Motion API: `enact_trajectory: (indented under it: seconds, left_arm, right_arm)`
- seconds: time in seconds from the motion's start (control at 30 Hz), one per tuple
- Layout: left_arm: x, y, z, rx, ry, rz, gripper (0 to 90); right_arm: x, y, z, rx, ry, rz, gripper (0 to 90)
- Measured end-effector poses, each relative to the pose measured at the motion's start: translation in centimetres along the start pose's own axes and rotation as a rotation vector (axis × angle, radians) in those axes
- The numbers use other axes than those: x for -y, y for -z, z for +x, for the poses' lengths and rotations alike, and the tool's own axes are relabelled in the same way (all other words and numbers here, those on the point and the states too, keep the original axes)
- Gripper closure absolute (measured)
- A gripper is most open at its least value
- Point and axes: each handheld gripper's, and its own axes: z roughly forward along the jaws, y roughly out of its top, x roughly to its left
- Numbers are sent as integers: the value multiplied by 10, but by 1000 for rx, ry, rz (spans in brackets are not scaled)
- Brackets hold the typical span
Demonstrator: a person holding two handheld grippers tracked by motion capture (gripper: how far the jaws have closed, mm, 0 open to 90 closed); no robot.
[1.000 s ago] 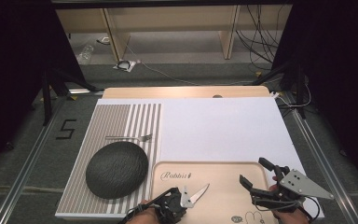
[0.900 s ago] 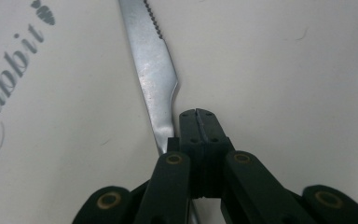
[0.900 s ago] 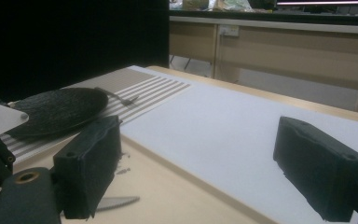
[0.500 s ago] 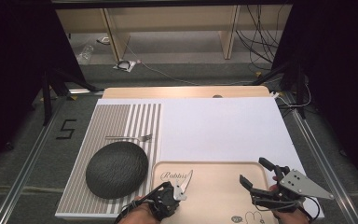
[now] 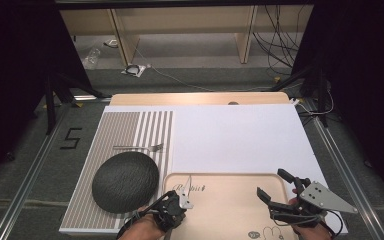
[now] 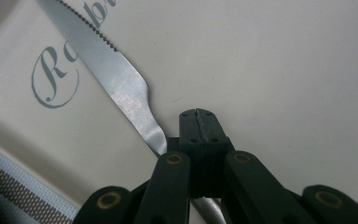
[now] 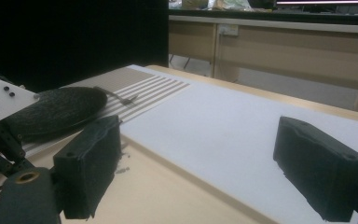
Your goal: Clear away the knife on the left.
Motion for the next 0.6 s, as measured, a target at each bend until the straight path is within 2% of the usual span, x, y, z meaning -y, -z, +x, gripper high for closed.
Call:
enact_trajectory:
  seconds: [0.6]
  left_arm:
    - [5,4,8,16,24,36,893]
  right_arm:
    - [0,1,0,1,0,-1,159]
